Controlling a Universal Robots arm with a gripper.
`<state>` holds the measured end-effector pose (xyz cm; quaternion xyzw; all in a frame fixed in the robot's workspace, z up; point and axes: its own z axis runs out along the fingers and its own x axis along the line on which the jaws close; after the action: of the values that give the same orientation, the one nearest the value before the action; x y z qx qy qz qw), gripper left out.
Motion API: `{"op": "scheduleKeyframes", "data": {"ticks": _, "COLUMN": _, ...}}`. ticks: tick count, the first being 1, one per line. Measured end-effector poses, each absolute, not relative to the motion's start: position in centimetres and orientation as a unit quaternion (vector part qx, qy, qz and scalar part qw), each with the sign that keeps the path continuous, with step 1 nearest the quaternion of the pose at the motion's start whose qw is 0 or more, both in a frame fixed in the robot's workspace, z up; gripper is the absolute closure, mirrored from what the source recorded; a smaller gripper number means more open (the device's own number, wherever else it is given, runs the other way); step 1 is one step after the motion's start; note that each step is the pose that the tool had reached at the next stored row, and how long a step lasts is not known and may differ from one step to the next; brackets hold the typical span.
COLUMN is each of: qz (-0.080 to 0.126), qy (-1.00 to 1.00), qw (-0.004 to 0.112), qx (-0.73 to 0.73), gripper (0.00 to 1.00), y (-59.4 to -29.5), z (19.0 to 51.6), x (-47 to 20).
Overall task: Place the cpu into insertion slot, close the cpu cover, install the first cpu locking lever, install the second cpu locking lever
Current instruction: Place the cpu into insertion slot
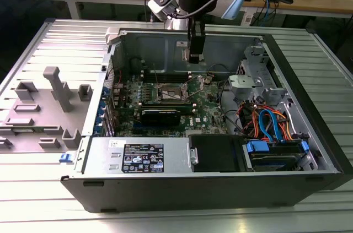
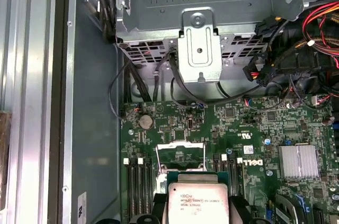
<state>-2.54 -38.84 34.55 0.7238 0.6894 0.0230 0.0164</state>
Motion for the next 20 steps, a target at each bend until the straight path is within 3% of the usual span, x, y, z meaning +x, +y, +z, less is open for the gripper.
{"op": "scheduleKeyframes", "data": {"ticks": 20, "qz": 0.022, "qy": 0.678, "qw": 0.017, "qx": 0.735, "gripper": 0.46, "y": -38.84, "z": 34.18, "x": -2.54}}
